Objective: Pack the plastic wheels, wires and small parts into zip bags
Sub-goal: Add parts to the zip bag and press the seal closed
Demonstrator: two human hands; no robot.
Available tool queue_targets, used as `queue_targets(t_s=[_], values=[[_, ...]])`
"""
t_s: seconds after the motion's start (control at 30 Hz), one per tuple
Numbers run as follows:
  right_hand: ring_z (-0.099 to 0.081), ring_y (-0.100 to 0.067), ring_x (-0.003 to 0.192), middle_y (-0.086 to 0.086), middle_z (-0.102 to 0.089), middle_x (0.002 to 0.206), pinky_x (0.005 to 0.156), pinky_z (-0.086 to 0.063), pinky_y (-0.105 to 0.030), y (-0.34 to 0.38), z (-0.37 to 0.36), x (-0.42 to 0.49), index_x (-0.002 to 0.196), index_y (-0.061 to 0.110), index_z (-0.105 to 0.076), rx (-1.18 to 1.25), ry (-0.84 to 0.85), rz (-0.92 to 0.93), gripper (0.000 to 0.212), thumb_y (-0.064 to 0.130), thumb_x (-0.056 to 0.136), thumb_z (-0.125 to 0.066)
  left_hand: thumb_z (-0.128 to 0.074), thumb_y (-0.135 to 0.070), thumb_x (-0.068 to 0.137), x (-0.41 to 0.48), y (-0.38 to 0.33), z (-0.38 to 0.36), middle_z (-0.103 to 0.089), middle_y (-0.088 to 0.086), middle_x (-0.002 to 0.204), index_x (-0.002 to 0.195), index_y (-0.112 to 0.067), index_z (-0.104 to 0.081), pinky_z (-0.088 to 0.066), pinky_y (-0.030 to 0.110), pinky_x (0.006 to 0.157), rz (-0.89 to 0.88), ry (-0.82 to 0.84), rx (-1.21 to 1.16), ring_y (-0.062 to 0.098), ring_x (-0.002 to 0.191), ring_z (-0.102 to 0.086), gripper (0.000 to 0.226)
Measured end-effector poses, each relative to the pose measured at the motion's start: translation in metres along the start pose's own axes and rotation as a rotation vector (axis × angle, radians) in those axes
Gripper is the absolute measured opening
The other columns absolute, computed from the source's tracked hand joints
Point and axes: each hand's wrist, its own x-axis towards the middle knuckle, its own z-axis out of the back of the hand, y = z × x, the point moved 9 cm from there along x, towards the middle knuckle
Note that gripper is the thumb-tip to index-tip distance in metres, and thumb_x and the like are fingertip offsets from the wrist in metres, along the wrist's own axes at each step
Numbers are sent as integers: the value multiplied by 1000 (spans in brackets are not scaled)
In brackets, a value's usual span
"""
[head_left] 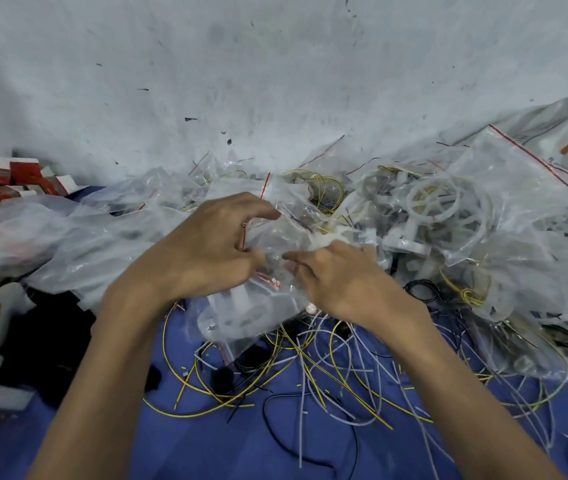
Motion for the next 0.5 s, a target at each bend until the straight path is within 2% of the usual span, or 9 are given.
queue_targets(t_s=[0.07, 0.1, 0.17, 0.23, 0.3, 0.33, 0.37, 0.43, 0.5], values=[[-48, -18, 81, 5, -58, 72, 71, -27, -28, -5, 6, 2, 82, 23, -64, 7, -13, 9, 38, 37, 99, -34, -50, -24, 71, 0, 8, 5, -57, -6, 124, 122, -18, -60, -34, 14, 78, 54, -46, -6, -7, 79, -47, 52], [-48, -17, 84, 6, -56, 74, 75, -30, -29, -3, 6, 3, 78, 20, -63, 30, 14, 62, 38, 35, 99, -36, -51, -23, 75, -1, 13, 7, -58, -5, 124, 121, -18, -60, -33, 15, 79, 83, -67, 0, -2, 80, -46, 48], [-49, -9, 83, 11, -54, 78, 83, -38, -25, 1, 11, 0, 91, 18, -68, 165, 61, 199, 28, 31, 97, -45, -56, -12, 80, -1, 22, 11, -59, -3, 121, 120, -18, -61, -30, 12, 73, 133, -114, 24, 0, 70, -39, 41], [-54, -1, 76, 10, -61, 85, 72, -41, -9, -18, 36, 0, 100, 15, -70, 346, -41, 218, 17, 23, 91, -58, -57, -7, 80, -2, 26, 14, -59, -2, 118, 119, -18, -61, -27, 13, 70, 180, -157, 53, 4, 69, -34, 41], [-55, 2, 69, 1, -67, 88, 61, -39, -3, -65, 59, -2, 95, 15, -70, 323, -191, 76, 12, 18, 84, -67, -56, -7, 81, -2, 26, 17, -59, -3, 117, 120, -17, -61, -27, 14, 73, 200, -183, 63, 15, 79, -44, 41], [-55, 3, 68, -1, -69, 90, 61, -39, -5, -95, 60, -5, 94, 16, -70, 235, -189, -38, 12, 19, 82, -69, -55, -7, 82, -1, 24, 17, -58, -4, 114, 121, -16, -60, -28, 15, 74, 203, -186, 57, 21, 86, -49, 41], [-56, -1, 70, -3, -69, 94, 66, -43, -11, -125, 52, -7, 96, 17, -69, 118, -112, -168, 16, 22, 81, -70, -54, -7, 82, -1, 23, 16, -57, -4, 111, 122, -16, -60, -28, 16, 73, 205, -181, 51, 24, 92, -51, 41], [-59, -16, 82, -6, -68, 102, 79, -48, -27, -179, 22, -21, 105, 18, -68, -54, 160, -425, 31, 26, 76, -74, -52, -6, 83, -1, 20, 12, -59, -1, 108, 123, -15, -59, -27, 18, 70, 195, -157, 54, 23, 91, -51, 41], [-58, -19, 87, -5, -67, 98, 82, -47, -29, -208, -9, -37, 105, 18, -68, -74, 352, -576, 37, 21, 70, -78, -52, -4, 83, -1, 14, 8, -57, -2, 89, 121, -13, -59, -27, 21, 68, 176, -145, 51, 28, 93, -50, 40]])
